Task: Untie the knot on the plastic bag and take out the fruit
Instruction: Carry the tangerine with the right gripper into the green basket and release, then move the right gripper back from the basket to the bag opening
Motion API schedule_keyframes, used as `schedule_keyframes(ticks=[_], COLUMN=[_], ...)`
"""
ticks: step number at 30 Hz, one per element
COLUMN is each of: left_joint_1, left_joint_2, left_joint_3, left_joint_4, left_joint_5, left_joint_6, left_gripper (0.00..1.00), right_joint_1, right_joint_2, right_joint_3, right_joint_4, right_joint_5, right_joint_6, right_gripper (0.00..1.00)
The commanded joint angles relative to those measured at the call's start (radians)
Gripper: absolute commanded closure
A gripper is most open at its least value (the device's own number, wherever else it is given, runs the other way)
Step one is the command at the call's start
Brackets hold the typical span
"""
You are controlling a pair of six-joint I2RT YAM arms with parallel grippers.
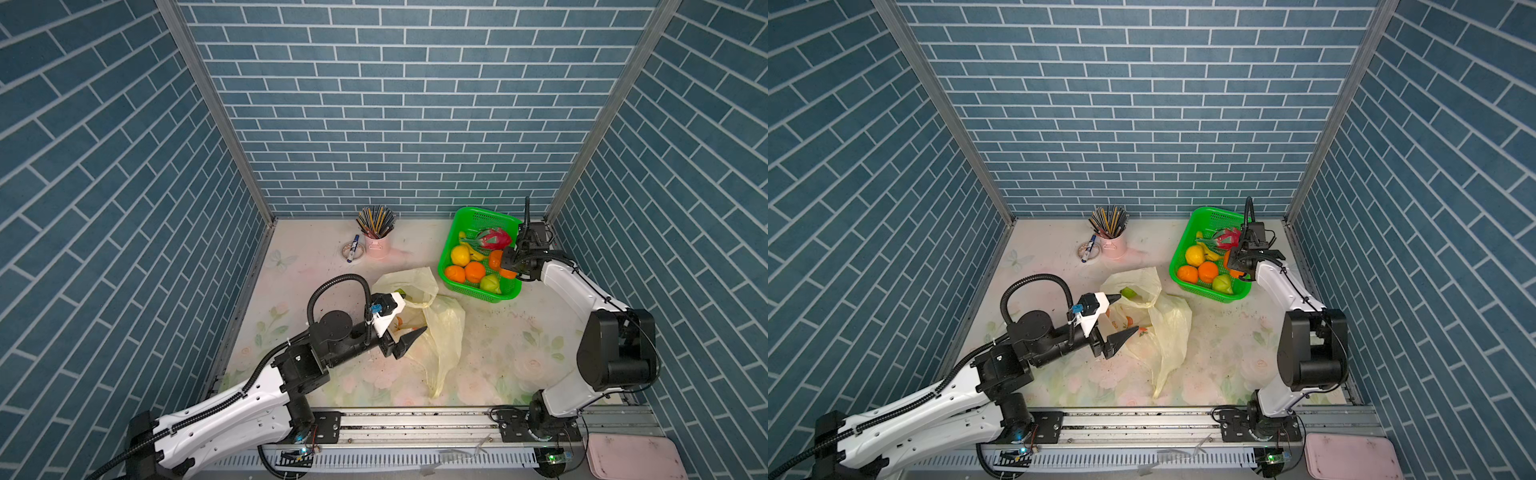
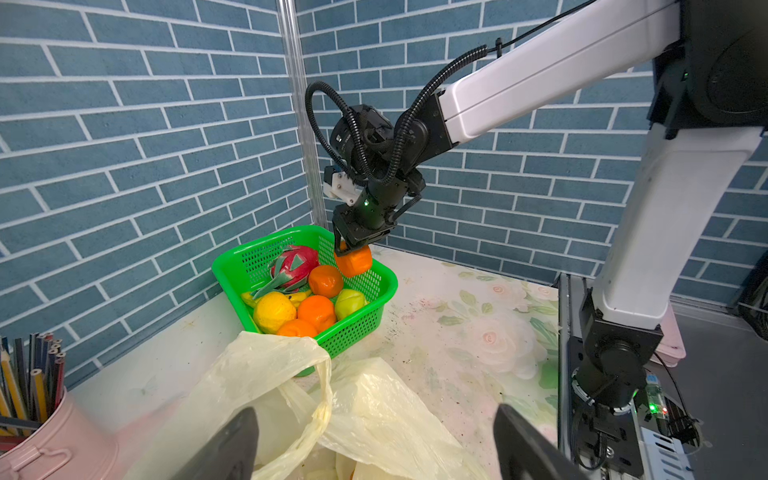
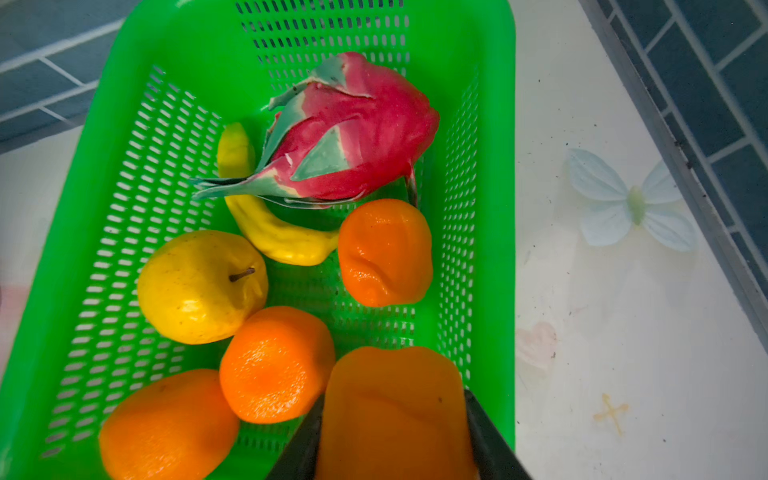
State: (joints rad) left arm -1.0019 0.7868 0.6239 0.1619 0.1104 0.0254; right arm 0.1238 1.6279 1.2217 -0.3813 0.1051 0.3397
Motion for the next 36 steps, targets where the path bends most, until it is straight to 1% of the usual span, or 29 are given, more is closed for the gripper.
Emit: schedule_keyframes(ticks=[1,6,11,14,16,18,19,24,28,31,33,36], left_joint_1=[-0.004,-0.005,-0.006,-0.006,-0.005,-0.005,-0.006,-0.005,-0.005,-0.006,-0.005,-0.006], left_joint_2=[0.008,-0.002,-0.006,-0.001,0.004,0.009,0.012,0.017,0.020,0.020,0.023,0.028], left_joint_3=[0.005,-0.001,-0.008,-0.006,-0.008,-0.006,-0.006,-0.006,-0.001,0.000,0.003,0.002], left_joint_4=[-0.002,0.007,0.006,0.005,0.009,0.013,0.013,0.016,-0.001,-0.022,-0.045,-0.066], left_joint_5=[0.008,-0.004,-0.020,-0.020,-0.017,-0.017,-0.016,-0.036,-0.065,-0.121,-0.185,-0.243], left_joint_6=[-0.014,-0.017,-0.014,-0.013,-0.012,-0.014,-0.015,-0.021,-0.025,-0.052,-0.089,-0.136], left_gripper=[0.11,0.11,0.11,0.11,0.12,0.11,0.12,0.11,0.11,0.12,0.11,0.12], right_joint_1=[-0.006,-0.006,-0.006,-0.004,-0.003,-0.001,0.002,0.020,0.028,0.048,0.071,0.111], right_joint_2=[0.065,0.157,0.200,0.218,0.231,0.238,0.234,0.181,0.132,0.081,0.047,-0.013], right_joint_3=[0.059,0.111,0.102,0.088,0.081,0.079,0.076,0.057,0.082,0.102,0.112,0.122], right_joint_4=[-0.005,-0.044,-0.041,-0.034,-0.030,-0.038,-0.038,-0.024,-0.055,-0.073,-0.087,-0.104], right_joint_5=[0.038,0.028,0.020,0.007,0.002,-0.020,-0.030,-0.011,0.007,0.013,0.016,0.013], right_joint_6=[-0.055,-0.067,-0.064,-0.058,-0.056,-0.055,-0.053,-0.048,-0.037,-0.044,-0.050,-0.062], right_gripper=[0.61,0.63,0.62,0.60,0.56,0.48,0.46,0.36,0.31,0.27,0.24,0.21])
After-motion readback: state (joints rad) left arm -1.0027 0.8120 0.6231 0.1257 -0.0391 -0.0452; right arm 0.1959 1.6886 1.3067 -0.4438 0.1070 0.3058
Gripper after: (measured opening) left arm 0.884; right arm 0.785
